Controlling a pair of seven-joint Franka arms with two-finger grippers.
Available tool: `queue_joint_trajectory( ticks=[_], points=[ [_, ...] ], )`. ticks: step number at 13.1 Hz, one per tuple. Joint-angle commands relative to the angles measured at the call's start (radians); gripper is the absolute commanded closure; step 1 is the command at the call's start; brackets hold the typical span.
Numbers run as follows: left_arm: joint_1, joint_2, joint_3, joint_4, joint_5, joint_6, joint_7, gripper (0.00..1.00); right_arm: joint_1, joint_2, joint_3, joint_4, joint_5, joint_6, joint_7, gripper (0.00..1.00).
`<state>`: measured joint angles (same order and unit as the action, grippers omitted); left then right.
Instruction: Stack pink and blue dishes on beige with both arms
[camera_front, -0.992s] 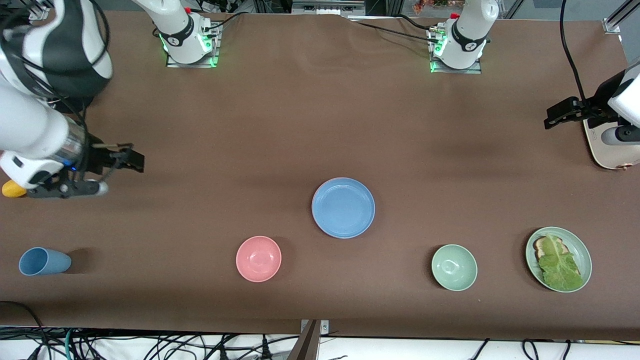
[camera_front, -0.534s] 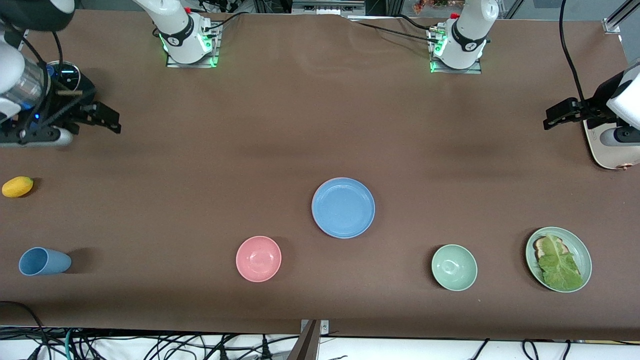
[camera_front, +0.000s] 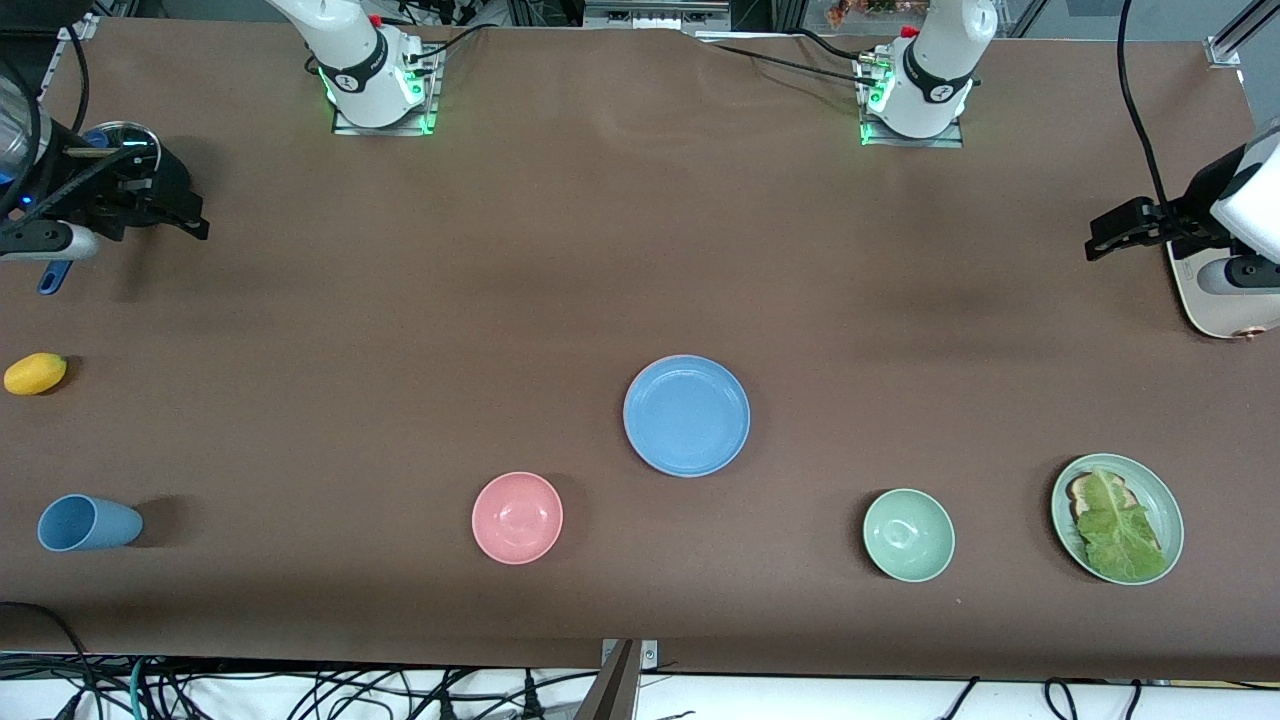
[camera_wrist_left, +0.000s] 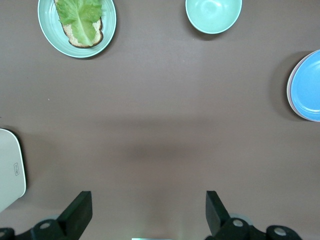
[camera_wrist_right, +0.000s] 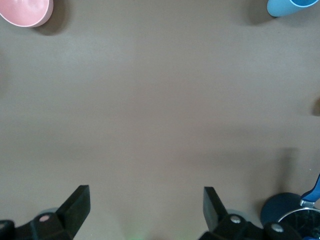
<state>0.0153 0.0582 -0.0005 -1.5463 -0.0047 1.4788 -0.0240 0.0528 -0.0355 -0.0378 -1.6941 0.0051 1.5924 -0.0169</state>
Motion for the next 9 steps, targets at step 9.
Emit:
queue_joint_trajectory(
  ticks=[9],
  points=[
    [-0.008,0.008,0.004,0.018,0.028,-0.002,0.019,0.00,0.031,0.124,0.004,0.157,0.006,0.017,-0.017,0.00]
  ],
)
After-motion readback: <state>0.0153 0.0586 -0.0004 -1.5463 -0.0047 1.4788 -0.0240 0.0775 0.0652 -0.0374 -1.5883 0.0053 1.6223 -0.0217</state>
